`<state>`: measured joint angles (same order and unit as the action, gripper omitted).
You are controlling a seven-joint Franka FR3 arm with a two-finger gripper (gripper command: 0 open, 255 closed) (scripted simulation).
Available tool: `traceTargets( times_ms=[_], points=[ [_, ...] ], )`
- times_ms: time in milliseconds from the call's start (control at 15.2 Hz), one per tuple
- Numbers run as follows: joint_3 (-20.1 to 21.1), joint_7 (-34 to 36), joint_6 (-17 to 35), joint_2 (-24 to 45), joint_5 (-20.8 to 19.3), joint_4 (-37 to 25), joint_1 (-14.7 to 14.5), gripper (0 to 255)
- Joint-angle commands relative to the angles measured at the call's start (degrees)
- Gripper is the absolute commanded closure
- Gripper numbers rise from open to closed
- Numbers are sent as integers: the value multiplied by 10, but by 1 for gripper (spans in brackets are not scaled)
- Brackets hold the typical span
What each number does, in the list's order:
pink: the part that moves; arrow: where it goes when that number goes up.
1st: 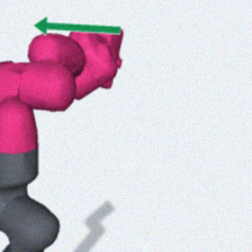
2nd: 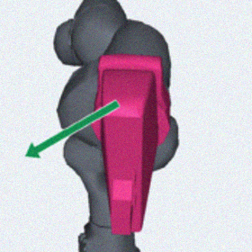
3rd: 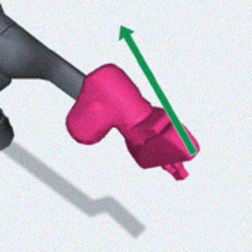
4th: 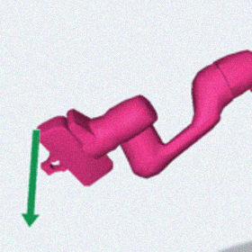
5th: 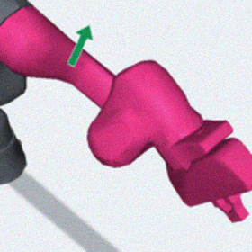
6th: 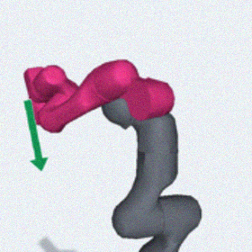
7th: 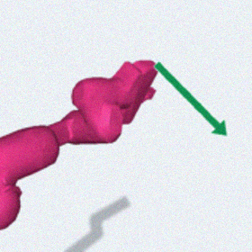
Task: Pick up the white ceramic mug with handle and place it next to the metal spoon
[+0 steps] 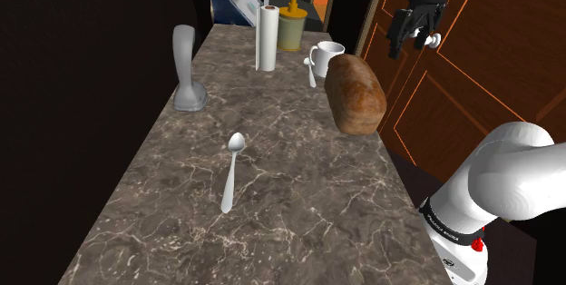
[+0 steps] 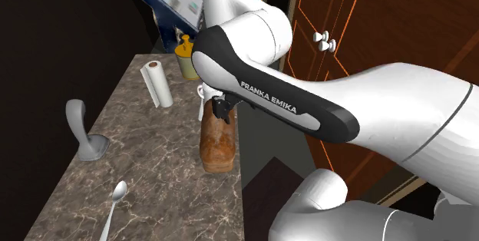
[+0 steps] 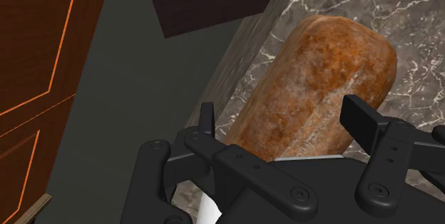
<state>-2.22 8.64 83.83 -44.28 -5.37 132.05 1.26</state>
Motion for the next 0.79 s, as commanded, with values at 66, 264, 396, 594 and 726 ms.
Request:
traceTargets(
  times_ms=[66, 264, 396, 594, 726],
  points=[
    [-8, -7, 14, 18, -3, -5, 1, 0],
    [-31, -27, 54, 72, -10, -23, 5, 0],
    [-45, -41, 78, 111, -12, -39, 7, 0],
    [-67, -62, 111, 171, -12, -68, 9, 0],
    [-80, -77, 130, 212, -8, -92, 10, 0]
  ],
)
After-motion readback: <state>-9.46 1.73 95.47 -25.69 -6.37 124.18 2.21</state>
